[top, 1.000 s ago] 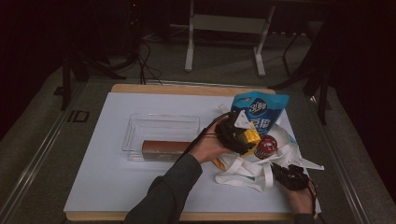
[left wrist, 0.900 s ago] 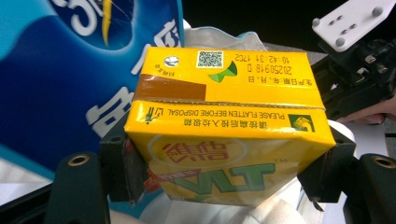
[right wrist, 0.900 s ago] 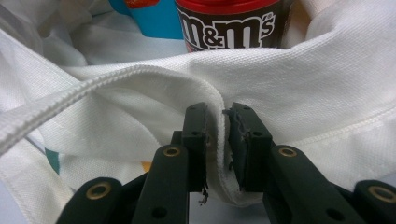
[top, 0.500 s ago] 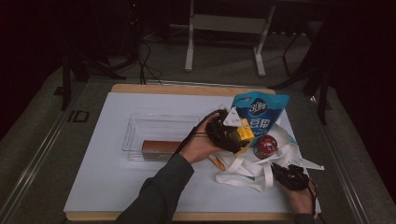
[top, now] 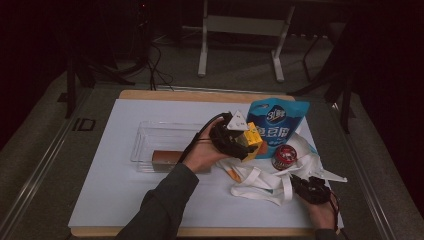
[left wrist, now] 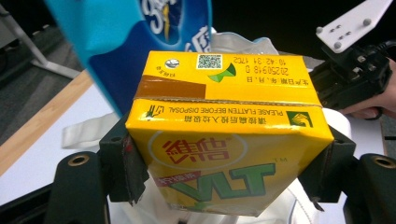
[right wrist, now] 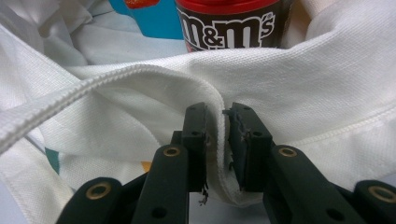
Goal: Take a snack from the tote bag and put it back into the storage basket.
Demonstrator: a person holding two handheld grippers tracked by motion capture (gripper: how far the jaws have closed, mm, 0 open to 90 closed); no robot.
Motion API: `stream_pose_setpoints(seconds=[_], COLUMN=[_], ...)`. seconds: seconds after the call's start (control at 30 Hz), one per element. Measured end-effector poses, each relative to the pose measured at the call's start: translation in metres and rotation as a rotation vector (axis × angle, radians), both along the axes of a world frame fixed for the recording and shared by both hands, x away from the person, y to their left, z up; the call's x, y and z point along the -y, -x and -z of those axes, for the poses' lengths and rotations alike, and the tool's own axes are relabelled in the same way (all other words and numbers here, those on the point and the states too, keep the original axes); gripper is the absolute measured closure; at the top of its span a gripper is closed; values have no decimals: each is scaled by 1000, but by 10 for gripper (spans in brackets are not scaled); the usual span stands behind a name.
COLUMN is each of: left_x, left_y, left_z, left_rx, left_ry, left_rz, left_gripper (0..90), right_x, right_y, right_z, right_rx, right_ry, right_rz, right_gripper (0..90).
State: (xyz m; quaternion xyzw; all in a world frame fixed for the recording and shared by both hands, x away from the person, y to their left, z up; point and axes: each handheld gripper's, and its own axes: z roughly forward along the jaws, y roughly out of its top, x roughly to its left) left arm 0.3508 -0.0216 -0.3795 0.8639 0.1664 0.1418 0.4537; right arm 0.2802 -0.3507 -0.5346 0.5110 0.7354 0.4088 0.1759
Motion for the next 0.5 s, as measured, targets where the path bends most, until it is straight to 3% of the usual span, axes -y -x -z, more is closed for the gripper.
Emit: stream_pose_setpoints(seconds=[0.5], left_x=[-32], left_y=[-6], left_z=[-1], left_rx=[-5], left_ry=[13], left_rz=[-71], left_gripper=[287], right_x=[0], right_y=[0], right_z=[0], right_rx=[0], right_ry=[-1], right_rz=[0], right_gripper=[761])
